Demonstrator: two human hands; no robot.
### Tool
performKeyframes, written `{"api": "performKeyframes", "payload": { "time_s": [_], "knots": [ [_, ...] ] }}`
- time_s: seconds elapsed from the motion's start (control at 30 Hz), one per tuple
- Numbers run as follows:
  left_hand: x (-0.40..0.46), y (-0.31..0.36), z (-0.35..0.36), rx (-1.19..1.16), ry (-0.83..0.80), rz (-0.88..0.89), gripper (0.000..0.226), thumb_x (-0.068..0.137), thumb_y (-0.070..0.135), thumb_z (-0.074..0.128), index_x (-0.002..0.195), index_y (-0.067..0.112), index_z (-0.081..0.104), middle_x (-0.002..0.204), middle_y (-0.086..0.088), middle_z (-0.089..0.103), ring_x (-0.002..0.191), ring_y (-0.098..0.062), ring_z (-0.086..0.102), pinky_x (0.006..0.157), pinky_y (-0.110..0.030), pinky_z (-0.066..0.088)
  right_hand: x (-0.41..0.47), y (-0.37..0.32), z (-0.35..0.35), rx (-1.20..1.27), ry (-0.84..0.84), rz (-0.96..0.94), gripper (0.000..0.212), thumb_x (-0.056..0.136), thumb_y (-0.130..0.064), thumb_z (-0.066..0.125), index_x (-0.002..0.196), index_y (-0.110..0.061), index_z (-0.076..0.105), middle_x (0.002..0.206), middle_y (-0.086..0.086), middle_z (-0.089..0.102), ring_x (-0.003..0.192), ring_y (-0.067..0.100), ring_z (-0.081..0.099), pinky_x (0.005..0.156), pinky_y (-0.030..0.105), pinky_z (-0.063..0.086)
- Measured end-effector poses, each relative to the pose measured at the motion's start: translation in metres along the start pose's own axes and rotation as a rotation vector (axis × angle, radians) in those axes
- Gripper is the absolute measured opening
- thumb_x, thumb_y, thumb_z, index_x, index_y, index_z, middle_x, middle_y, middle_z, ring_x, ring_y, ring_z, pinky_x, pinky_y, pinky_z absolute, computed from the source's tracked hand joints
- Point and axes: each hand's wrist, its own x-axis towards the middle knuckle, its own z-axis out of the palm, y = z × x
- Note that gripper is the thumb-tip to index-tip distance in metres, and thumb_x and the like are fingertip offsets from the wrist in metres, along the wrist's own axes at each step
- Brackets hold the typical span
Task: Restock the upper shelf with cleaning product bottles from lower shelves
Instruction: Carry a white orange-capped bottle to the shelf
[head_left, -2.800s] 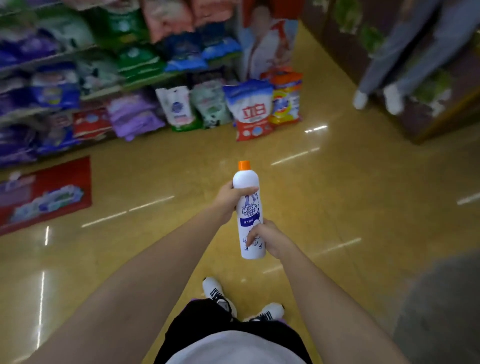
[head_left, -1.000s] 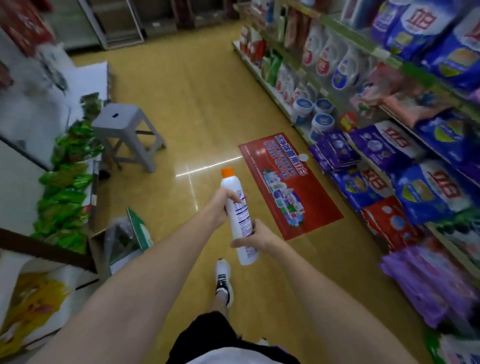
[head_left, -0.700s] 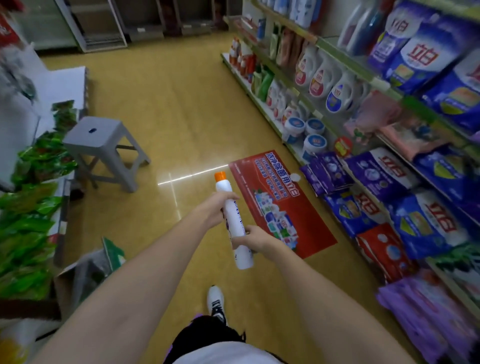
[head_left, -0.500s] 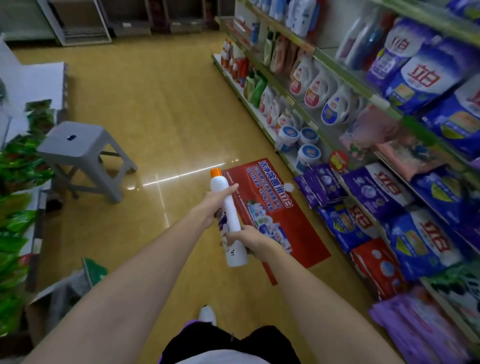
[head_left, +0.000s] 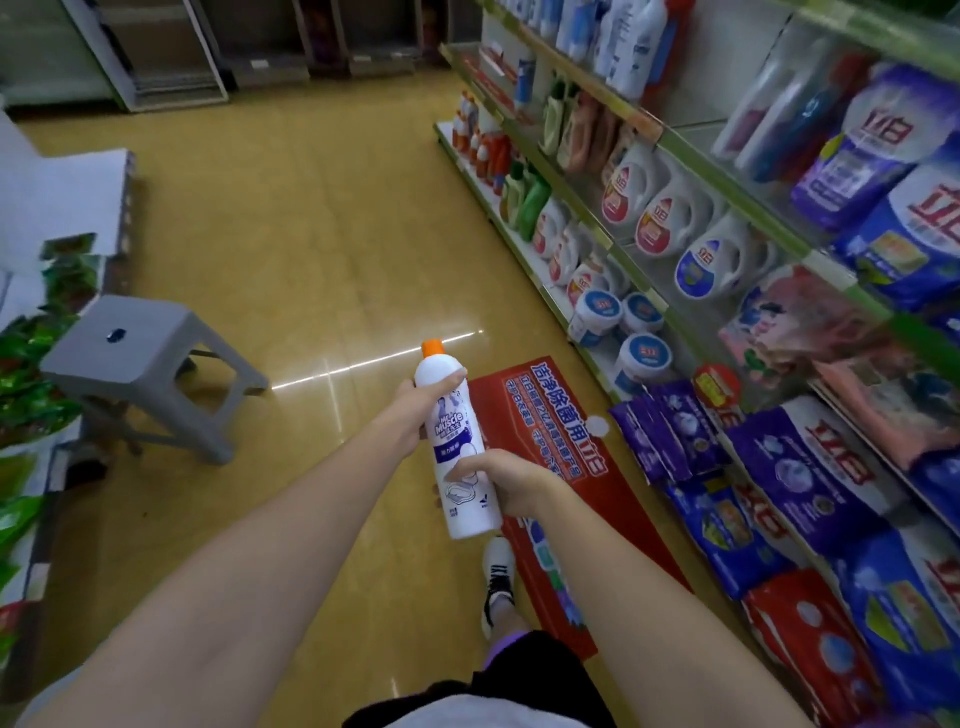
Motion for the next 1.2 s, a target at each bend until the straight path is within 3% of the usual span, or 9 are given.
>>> {"api": "performKeyframes", "payload": {
  "time_s": [0.23,0.37,0.53,0.6,0.73,0.87,0.93,1.07,1.2],
  "knots": [
    [0.093,0.105,0.057,0.034,0.084,0.000,0.062,0.072,0.035,0.087,0.116,0.004,0.057,0.092,-0.010,0.073,0.072,-0.021,0.070,0.056,-0.029,0.052,0.062,-0.116,-0.096,-0.103,0.037,-0.037,0.045,0.082,-0.012,0.079,0.123,-0.003,0.064,0.106,0.014,0.074,0.092,0.027,0.071,0.081,0.040,0.059],
    [0.142,0.149,0.077,0.019,0.148,0.015,0.062,0.067,0.033,0.091,0.113,0.005,0.059,0.090,-0.011,0.074,0.071,-0.021,0.071,0.055,-0.029,0.052,0.096,-0.167,-0.135,-0.082,-0.014,-0.051,0.049,0.081,-0.014,0.080,0.125,-0.002,0.063,0.117,0.019,0.072,0.095,0.029,0.071,0.086,0.042,0.059],
    [0.196,0.200,0.082,-0.003,0.185,0.033,0.061,0.068,0.031,0.091,0.113,0.007,0.058,0.087,-0.010,0.074,0.067,-0.020,0.071,0.049,-0.026,0.052,0.141,-0.228,-0.158,-0.047,-0.089,-0.045,0.050,0.081,-0.015,0.081,0.125,-0.001,0.062,0.108,0.017,0.074,0.092,0.029,0.071,0.081,0.041,0.059],
    [0.226,0.219,0.080,-0.039,0.187,0.038,0.063,0.068,0.029,0.091,0.117,0.005,0.059,0.087,-0.011,0.075,0.069,-0.023,0.072,0.054,-0.030,0.055,0.162,-0.256,-0.166,-0.052,-0.105,-0.049,0.053,0.079,-0.016,0.082,0.125,-0.001,0.062,0.109,0.017,0.073,0.092,0.030,0.071,0.083,0.042,0.059],
    [0.293,0.261,0.073,-0.082,0.164,0.043,0.068,0.066,0.029,0.092,0.119,0.001,0.059,0.090,-0.015,0.075,0.071,-0.026,0.073,0.057,-0.033,0.057,0.213,-0.313,-0.185,-0.078,-0.068,-0.064,0.050,0.077,-0.017,0.084,0.121,-0.004,0.064,0.106,0.015,0.074,0.094,0.030,0.071,0.091,0.046,0.058],
    [0.370,0.318,0.067,-0.080,0.091,0.071,0.060,0.069,0.027,0.091,0.114,0.006,0.057,0.086,-0.012,0.074,0.061,-0.020,0.071,0.047,-0.027,0.054,0.272,-0.380,-0.204,-0.099,-0.020,-0.085,0.063,0.072,-0.021,0.087,0.126,-0.002,0.062,0.116,0.019,0.072,0.101,0.033,0.070,0.098,0.051,0.055],
    [0.410,0.349,0.066,-0.080,0.046,0.076,0.056,0.071,0.026,0.089,0.113,0.009,0.057,0.085,-0.010,0.073,0.059,-0.018,0.070,0.044,-0.024,0.052,0.298,-0.417,-0.212,-0.084,0.025,-0.094,0.058,0.074,-0.020,0.086,0.124,-0.003,0.062,0.114,0.018,0.073,0.098,0.031,0.071,0.094,0.048,0.057],
    [0.483,0.408,0.069,-0.076,0.000,0.096,0.057,0.072,0.027,0.089,0.115,0.006,0.059,0.091,-0.013,0.074,0.068,-0.023,0.071,0.058,-0.031,0.059,0.341,-0.484,-0.227,0.007,0.075,-0.111,0.043,0.083,-0.016,0.080,0.120,-0.005,0.063,0.106,0.014,0.074,0.094,0.028,0.071,0.091,0.044,0.058],
    [0.547,0.456,0.066,-0.082,-0.056,0.076,0.071,0.063,0.037,0.093,0.118,0.008,0.060,0.092,-0.013,0.076,0.074,-0.026,0.075,0.063,-0.035,0.059,0.378,-0.544,-0.240,0.013,0.141,-0.132,0.048,0.081,-0.016,0.082,0.122,-0.002,0.062,0.114,0.020,0.073,0.097,0.030,0.071,0.095,0.047,0.057]
  ]
}}
